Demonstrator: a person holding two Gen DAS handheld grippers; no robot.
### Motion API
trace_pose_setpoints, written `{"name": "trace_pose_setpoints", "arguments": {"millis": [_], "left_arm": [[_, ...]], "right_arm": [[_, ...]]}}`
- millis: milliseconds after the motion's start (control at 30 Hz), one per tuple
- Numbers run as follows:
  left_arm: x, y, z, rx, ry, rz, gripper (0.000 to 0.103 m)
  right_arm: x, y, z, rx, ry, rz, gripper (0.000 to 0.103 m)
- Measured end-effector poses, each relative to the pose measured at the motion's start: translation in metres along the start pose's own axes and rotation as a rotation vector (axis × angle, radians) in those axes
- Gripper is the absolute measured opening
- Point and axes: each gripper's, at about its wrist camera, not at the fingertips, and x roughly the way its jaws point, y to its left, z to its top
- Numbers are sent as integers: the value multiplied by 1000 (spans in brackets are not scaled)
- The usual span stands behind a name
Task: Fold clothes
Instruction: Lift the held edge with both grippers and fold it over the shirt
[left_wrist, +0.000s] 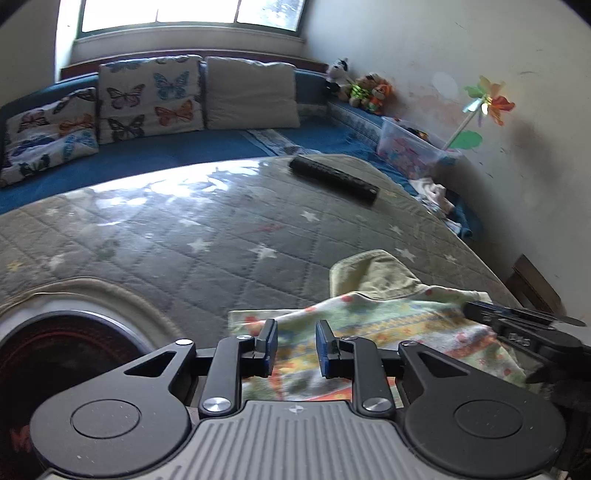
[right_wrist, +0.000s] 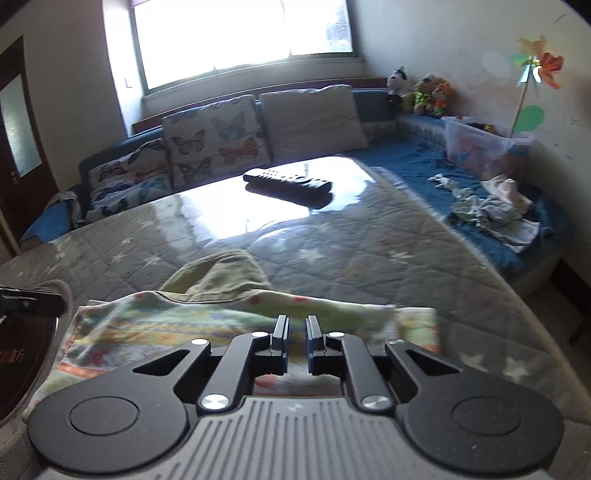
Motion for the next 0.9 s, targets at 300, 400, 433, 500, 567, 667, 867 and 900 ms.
{"name": "trace_pose_setpoints", "arguments": {"millis": [300, 400, 433, 500, 567, 667, 867, 900], "left_arm": [[50, -25, 9, 44, 53, -70, 19], [62, -22, 8, 34, 78, -61, 19], [65, -21, 7, 29, 86, -58, 19], [64, -19, 7, 19, 84, -63, 19], [61, -18, 6, 15, 80, -65, 19], [54, -20, 5, 22, 72, -64, 19], [31, -32, -7, 63, 61, -79, 20], [26, -34, -11, 71, 62, -83, 20]], "right_arm": [[35, 11, 10, 19, 20, 24, 9], [38, 9, 8, 32, 13, 31, 9], [37, 8, 8, 34, 13, 32, 9], [34, 8, 8, 32, 12, 31, 10], [25, 11, 9, 12, 0, 36, 11], [13, 18, 8, -12, -5, 60, 13], [-13, 37, -9, -84, 23, 120, 15], [-18, 39, -13, -92, 28, 128, 15]]}}
